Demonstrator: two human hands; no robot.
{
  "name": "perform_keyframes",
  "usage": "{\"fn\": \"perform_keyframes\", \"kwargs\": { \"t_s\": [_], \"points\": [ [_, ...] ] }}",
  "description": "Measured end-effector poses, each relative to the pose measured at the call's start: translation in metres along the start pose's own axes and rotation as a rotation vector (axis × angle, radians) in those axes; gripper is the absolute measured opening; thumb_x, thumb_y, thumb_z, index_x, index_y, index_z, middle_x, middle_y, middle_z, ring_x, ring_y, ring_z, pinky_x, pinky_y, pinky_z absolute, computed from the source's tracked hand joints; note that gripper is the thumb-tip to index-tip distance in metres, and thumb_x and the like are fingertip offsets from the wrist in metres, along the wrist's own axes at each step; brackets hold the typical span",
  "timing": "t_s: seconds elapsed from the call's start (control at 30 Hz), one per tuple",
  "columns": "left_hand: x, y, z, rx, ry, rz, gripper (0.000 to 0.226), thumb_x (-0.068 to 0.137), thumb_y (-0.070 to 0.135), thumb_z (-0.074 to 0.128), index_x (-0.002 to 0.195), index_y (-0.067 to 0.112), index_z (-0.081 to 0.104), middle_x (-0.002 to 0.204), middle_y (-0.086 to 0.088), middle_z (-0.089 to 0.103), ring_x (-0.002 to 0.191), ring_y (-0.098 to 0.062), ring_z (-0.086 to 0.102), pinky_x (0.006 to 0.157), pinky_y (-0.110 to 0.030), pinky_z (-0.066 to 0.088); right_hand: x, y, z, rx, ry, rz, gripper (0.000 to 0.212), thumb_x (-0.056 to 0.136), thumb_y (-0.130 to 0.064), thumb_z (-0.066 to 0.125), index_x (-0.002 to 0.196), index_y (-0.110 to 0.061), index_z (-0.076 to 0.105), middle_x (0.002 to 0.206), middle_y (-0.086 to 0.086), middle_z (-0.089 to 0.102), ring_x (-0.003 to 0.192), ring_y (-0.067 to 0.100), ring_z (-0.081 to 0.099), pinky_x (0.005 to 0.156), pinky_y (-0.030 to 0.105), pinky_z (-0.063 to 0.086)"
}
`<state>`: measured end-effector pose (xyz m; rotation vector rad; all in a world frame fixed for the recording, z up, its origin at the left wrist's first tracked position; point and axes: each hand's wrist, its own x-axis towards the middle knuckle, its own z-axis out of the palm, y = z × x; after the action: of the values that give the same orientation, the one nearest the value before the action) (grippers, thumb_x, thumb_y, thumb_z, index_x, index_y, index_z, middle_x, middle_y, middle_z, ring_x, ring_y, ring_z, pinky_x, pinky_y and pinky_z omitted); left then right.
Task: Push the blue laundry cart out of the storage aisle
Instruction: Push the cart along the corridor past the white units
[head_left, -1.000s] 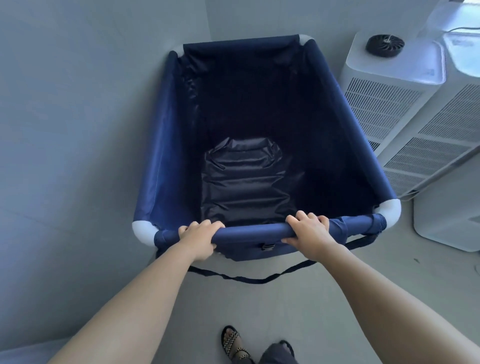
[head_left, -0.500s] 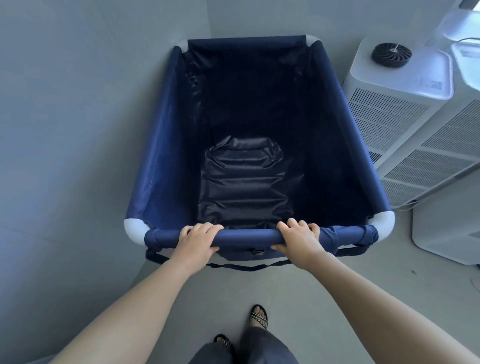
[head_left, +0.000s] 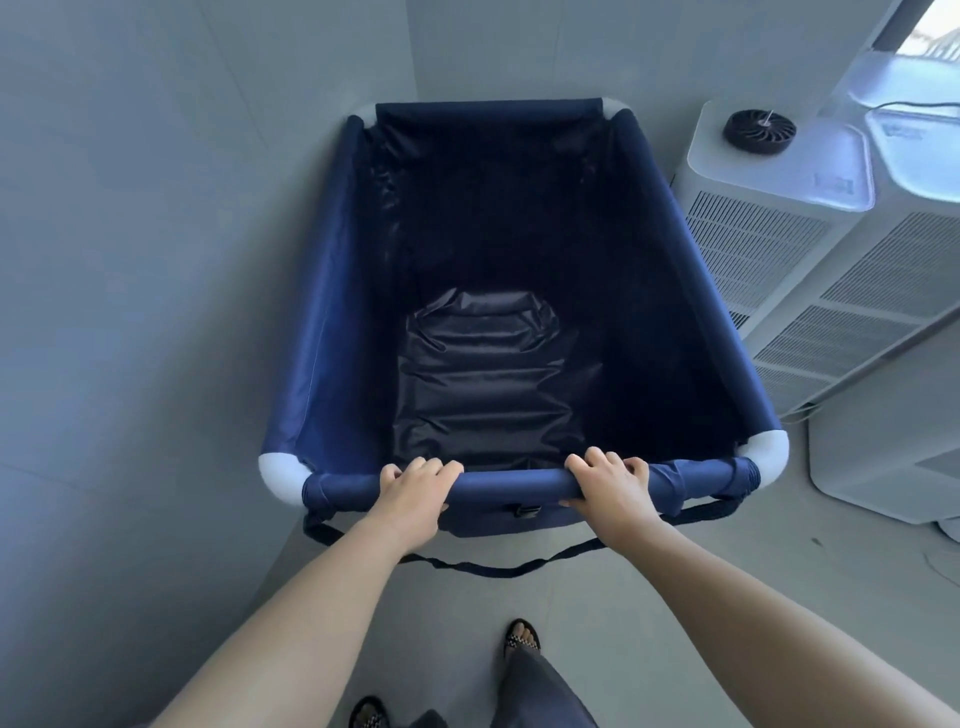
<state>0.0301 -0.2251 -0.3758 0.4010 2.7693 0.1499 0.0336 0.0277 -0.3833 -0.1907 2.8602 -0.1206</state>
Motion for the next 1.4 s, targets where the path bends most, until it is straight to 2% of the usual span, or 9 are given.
{"fn": "perform_keyframes", "kwargs": {
  "t_s": [0.37, 0.6, 0.83, 1.0, 1.27, 1.4],
  "points": [
    [-0.05, -0.104, -0.008, 0.042, -0.067, 0.059, 0.03, 0.093, 0.014, 0.046, 0.119, 0.028, 0.04, 0.109, 0.007, 0.051, 0.105, -0.017, 0.044, 0.088, -0.036, 0.027, -0.033, -0.122, 0.019, 0.1, 0.007, 0.043, 0.032, 0.089, -0.045, 0.054, 0.113, -0.025, 0.046, 0.106, -0.002, 0.049, 0.103, 0.021, 0.047, 0.095, 0.041, 0.028],
    [-0.078, -0.149, -0.015, 0.06, -0.092, 0.104, 0.028, 0.094, 0.018, 0.046, 0.12, 0.028, 0.041, 0.116, 0.007, 0.054, 0.11, -0.018, 0.045, 0.095, -0.037, 0.031, -0.044, -0.177, 0.03, 0.018, -0.015, 0.066, 0.039, 0.089, -0.05, 0.05, 0.115, -0.022, 0.042, 0.11, -0.001, 0.049, 0.104, 0.02, 0.047, 0.088, 0.039, 0.031],
    [-0.093, -0.156, -0.003, 0.041, -0.12, 0.117, 0.033, 0.095, 0.025, 0.045, 0.127, 0.03, 0.038, 0.125, 0.007, 0.05, 0.115, -0.02, 0.043, 0.099, -0.039, 0.029, -0.075, -0.174, 0.03, 0.118, 0.022, 0.081, 0.04, 0.09, -0.048, 0.049, 0.12, -0.023, 0.045, 0.115, -0.004, 0.05, 0.11, 0.018, 0.047, 0.096, 0.034, 0.029],
    [-0.106, -0.155, 0.004, 0.06, -0.123, 0.096, 0.035, 0.095, 0.029, 0.047, 0.128, 0.03, 0.037, 0.127, 0.007, 0.049, 0.115, -0.02, 0.043, 0.099, -0.039, 0.028, -0.108, -0.16, 0.035, 0.06, 0.04, 0.153, 0.04, 0.092, -0.048, 0.044, 0.127, -0.028, 0.039, 0.119, -0.006, 0.049, 0.116, 0.017, 0.043, 0.107, 0.033, 0.022],
    [-0.141, -0.142, 0.018, 0.038, -0.118, -0.011, 0.05, 0.086, 0.057, 0.048, 0.128, 0.032, 0.038, 0.123, 0.005, 0.047, 0.118, -0.021, 0.042, 0.105, -0.041, 0.024, -0.13, -0.167, 0.043, -0.02, -0.048, 0.142, 0.042, 0.094, -0.052, 0.036, 0.125, -0.024, 0.036, 0.113, -0.001, 0.048, 0.106, 0.021, 0.044, 0.097, 0.035, 0.029],
    [-0.172, -0.126, 0.028, 0.04, -0.074, -0.088, 0.052, 0.088, 0.053, 0.049, 0.132, 0.028, 0.037, 0.134, 0.004, 0.041, 0.13, -0.02, 0.033, 0.114, -0.047, 0.016, -0.151, -0.162, 0.043, -0.029, -0.114, 0.034, 0.041, 0.095, -0.045, 0.039, 0.131, -0.025, 0.033, 0.119, 0.0, 0.047, 0.109, 0.021, 0.044, 0.095, 0.036, 0.03]
  ]
}}
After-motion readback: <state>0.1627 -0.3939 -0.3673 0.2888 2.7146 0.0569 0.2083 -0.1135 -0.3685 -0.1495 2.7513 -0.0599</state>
